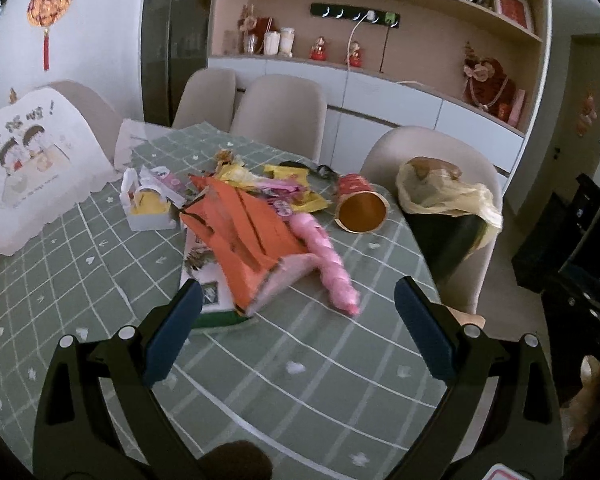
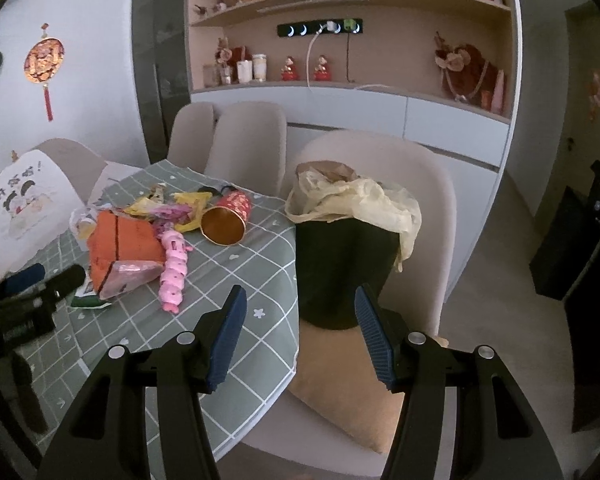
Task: Collect trash
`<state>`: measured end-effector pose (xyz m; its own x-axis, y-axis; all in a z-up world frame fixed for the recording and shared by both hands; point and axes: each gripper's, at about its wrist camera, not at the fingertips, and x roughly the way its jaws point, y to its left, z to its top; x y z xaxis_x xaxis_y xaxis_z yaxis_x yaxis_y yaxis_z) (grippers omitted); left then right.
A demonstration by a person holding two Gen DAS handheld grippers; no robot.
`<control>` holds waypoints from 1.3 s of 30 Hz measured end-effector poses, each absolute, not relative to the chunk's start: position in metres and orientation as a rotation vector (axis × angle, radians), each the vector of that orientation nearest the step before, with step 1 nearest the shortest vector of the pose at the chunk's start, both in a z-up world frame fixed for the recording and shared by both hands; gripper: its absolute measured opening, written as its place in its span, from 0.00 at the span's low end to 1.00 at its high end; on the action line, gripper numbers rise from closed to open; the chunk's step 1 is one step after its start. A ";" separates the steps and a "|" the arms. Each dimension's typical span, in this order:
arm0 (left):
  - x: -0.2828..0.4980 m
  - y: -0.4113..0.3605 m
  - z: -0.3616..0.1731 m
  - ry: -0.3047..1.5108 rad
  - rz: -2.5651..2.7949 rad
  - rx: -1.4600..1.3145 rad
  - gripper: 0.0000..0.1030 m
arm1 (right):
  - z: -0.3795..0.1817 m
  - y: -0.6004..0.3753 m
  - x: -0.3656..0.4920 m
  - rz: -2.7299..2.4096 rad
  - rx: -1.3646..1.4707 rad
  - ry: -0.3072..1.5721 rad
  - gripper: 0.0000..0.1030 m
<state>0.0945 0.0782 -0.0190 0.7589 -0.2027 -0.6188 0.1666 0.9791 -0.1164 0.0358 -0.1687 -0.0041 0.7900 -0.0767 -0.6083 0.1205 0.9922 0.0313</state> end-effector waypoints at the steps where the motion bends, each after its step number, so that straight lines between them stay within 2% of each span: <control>1: 0.104 0.085 -0.021 0.687 -0.204 -0.058 0.91 | -0.006 -0.168 0.039 -0.109 0.074 0.662 0.52; 8: 0.154 0.115 -0.024 0.743 -0.185 -0.163 0.91 | -0.016 -0.160 0.064 -0.079 0.047 0.695 0.52; 16: 0.168 0.122 -0.025 0.753 -0.093 -0.176 0.90 | -0.027 -0.145 0.163 0.155 0.026 0.709 0.52; 21: 0.169 0.126 -0.025 0.762 0.022 -0.233 0.87 | -0.034 -0.133 0.240 0.244 0.084 0.725 0.52; 26: 0.169 0.126 -0.037 0.809 0.096 -0.224 0.76 | -0.063 -0.119 0.296 0.282 0.125 0.822 0.52; 39: 0.172 0.133 -0.039 0.836 0.127 -0.287 0.76 | -0.084 -0.127 0.314 0.311 0.095 0.827 0.52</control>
